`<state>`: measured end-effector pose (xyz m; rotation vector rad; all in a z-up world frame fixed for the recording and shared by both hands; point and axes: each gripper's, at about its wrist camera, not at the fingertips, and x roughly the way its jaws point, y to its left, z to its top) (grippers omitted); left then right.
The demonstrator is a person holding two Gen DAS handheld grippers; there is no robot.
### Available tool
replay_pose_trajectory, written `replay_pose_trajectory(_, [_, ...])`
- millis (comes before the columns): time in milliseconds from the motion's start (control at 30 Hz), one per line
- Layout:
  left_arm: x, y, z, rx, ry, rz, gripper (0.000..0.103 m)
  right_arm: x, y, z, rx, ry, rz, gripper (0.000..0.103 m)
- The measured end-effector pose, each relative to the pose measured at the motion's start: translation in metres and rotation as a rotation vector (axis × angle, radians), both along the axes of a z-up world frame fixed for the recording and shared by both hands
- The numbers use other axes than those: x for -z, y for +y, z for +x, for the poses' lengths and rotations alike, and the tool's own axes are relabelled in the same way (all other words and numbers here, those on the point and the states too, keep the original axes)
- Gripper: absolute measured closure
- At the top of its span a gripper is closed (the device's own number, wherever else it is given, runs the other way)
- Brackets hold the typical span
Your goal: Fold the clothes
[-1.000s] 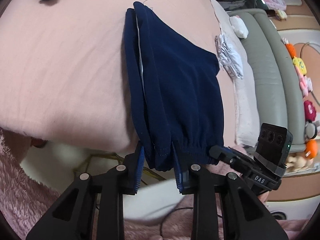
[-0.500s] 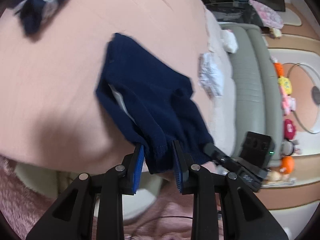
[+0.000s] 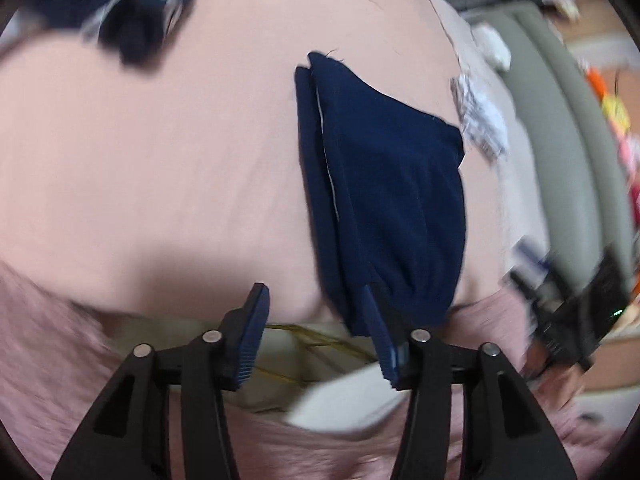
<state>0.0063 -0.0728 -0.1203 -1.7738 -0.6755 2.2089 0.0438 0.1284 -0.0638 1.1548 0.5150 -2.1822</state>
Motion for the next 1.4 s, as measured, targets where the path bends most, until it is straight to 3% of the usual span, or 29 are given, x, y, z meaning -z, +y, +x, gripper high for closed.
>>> replay_pose_trajectory(100, [-0.012, 0.019, -0.003, 0.239, 0.076, -0.212, 0.052, 0.002, -0.017, 0.003, -0.157, 0.216, 0.142, 0.039])
replay_pose_trajectory(167, [-0.011, 0.036, -0.011, 0.325, 0.068, -0.246, 0.052, 0.019, -0.021, 0.006, -0.27, 0.3, 0.233, 0.039])
replay_pose_trajectory(267, [-0.008, 0.057, -0.022, 0.437, 0.05, -0.264, 0.052, 0.049, -0.022, 0.004, -0.346, 0.262, 0.323, 0.039])
replay_pose_trajectory(367, [-0.003, 0.053, -0.031, 0.368, 0.019, -0.102, 0.049, 0.066, -0.029, -0.001, -0.343, 0.168, 0.318, 0.039])
replay_pose_trajectory(500, [0.005, 0.048, -0.022, 0.349, -0.01, -0.05, 0.047, 0.073, -0.037, 0.002, -0.313, 0.111, 0.31, 0.039])
replay_pose_trajectory(567, [0.019, 0.054, -0.024, 0.326, -0.062, 0.029, 0.047, 0.081, -0.032, 0.002, -0.309, -0.012, 0.291, 0.039])
replay_pose_trajectory(667, [0.034, 0.066, -0.02, 0.362, -0.092, 0.031, 0.047, 0.087, -0.029, 0.01, -0.332, -0.157, 0.212, 0.042])
replay_pose_trajectory(767, [0.044, 0.082, -0.032, 0.369, -0.109, 0.052, 0.047, 0.094, -0.037, 0.021, -0.366, -0.147, 0.214, 0.041])
replay_pose_trajectory(867, [0.033, 0.079, -0.037, 0.39, -0.045, 0.038, 0.047, 0.09, -0.045, 0.019, -0.36, -0.156, 0.146, 0.044])
replay_pose_trajectory(1033, [0.005, 0.077, -0.046, 0.41, 0.078, 0.047, 0.047, 0.061, -0.041, 0.009, -0.328, -0.211, -0.037, 0.046])
replay_pose_trajectory(1167, [0.0, 0.071, -0.05, 0.39, 0.104, 0.071, 0.047, 0.025, -0.02, -0.008, -0.327, -0.288, -0.142, 0.046])
replay_pose_trajectory(1233, [0.007, 0.07, -0.049, 0.363, 0.083, 0.083, 0.047, 0.002, -0.007, -0.015, -0.32, -0.255, -0.175, 0.046])
replay_pose_trajectory(1333, [0.025, 0.074, -0.042, 0.317, 0.031, 0.108, 0.047, -0.027, -0.001, -0.035, -0.25, -0.128, -0.185, 0.044])
replay_pose_trajectory(1400, [0.032, 0.081, -0.041, 0.306, 0.008, 0.108, 0.047, -0.02, -0.015, -0.049, -0.225, -0.082, -0.144, 0.044])
